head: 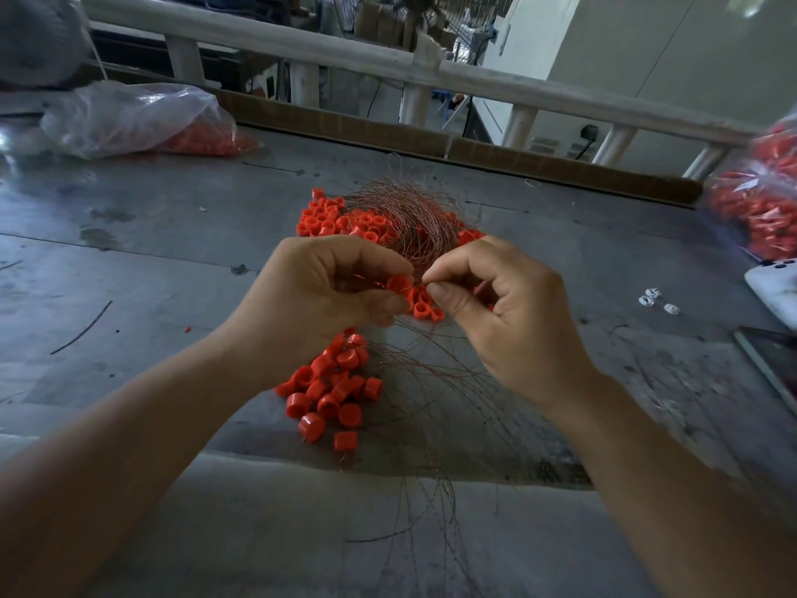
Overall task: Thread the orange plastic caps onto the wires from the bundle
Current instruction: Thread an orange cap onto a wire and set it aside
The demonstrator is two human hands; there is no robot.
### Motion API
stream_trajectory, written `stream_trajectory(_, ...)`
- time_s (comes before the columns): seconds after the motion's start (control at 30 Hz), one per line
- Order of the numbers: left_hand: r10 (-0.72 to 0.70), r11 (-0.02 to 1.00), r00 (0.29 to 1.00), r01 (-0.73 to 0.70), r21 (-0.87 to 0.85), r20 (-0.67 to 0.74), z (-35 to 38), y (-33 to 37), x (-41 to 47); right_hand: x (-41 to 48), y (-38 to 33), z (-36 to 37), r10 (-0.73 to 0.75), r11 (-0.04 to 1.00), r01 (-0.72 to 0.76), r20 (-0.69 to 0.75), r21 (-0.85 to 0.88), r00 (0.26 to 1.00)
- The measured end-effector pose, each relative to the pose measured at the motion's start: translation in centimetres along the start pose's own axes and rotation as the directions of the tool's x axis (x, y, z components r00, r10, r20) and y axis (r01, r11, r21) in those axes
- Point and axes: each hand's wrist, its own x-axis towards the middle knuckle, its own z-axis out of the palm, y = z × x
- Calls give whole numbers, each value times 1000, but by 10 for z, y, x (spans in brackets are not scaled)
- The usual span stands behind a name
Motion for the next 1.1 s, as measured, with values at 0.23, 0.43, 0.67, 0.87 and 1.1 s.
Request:
stream_trajectory(0.23, 10, 1000, 999, -10, 14, 31, 0, 0, -1, 0, -3, 0, 82, 988, -84, 17, 134, 996)
stream_trajectory(0.43, 56, 998, 998, -56, 14, -11, 3, 1, -2, -2, -6, 3, 136, 968, -143, 51, 205, 989)
stream_trajectory(0.67, 63, 998, 997, -62, 23, -40, 4, 2, -2, -4, -6, 6, 130, 974, -141, 69, 178, 989)
stream_trajectory(0.87, 52, 993, 999, -52, -106, -6, 3, 3, -2, -3, -7, 4, 147, 976, -149, 28, 162, 989)
stream_trajectory(1.1, 42, 969, 997, -27, -245, 60, 1, 0, -3, -3, -8, 3, 143, 980, -138, -23, 141, 989)
